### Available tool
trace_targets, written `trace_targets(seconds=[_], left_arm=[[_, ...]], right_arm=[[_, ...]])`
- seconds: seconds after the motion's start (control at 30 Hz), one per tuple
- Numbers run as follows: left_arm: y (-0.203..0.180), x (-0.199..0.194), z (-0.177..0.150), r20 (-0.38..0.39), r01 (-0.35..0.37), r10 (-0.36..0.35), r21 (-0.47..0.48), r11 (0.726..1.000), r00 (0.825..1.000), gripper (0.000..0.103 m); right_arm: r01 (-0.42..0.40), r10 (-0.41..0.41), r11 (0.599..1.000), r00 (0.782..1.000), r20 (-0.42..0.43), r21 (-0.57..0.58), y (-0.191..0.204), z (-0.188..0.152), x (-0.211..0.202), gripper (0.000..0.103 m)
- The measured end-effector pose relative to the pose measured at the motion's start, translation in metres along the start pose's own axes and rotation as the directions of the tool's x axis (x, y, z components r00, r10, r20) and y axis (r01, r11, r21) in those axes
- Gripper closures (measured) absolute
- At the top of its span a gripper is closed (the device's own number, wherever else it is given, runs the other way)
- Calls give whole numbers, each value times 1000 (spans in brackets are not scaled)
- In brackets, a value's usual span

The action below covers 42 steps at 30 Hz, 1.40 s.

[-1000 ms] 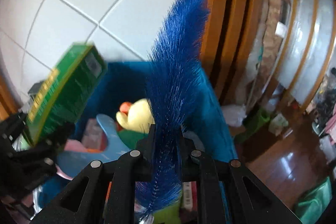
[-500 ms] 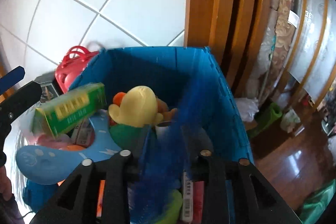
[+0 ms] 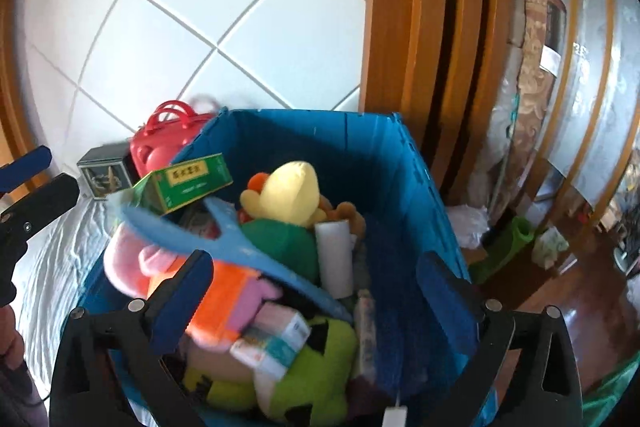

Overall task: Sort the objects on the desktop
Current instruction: 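Open both grippers over the bin and hold them above it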

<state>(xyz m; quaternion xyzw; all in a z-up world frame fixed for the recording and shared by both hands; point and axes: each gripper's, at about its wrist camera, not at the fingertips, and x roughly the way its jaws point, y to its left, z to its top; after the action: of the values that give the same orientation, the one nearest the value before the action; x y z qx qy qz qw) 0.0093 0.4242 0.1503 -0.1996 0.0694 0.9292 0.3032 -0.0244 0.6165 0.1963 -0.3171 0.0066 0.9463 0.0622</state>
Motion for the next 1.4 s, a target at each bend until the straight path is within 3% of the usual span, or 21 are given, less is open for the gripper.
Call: trace_targets(seconds=[0.3, 0.5, 0.6, 0.77, 1.4], left_arm=[[0, -18, -30, -35, 21, -21, 2, 1000, 999, 21], [-11, -23, -49, -44, -89, 92, 58, 994, 995, 21], [-12, -21, -58, -90, -33, 37, 44, 998, 995, 21], [-8, -20, -69, -122, -28, 30, 22, 999, 992, 21], [-19, -38, -76, -110, -2, 3, 11, 1000, 994, 21]], right_arm=[[32, -33, 999, 998, 45, 4, 16, -33, -32, 0], [41, -42, 999, 997, 58, 17, 22, -58, -38, 0], [53, -54, 998, 996, 72, 21, 24, -64, -40, 0], [69, -74, 996, 992, 100, 50, 23, -74, -46, 0], [89, -98, 993, 990, 105, 79, 16, -84, -57, 0]])
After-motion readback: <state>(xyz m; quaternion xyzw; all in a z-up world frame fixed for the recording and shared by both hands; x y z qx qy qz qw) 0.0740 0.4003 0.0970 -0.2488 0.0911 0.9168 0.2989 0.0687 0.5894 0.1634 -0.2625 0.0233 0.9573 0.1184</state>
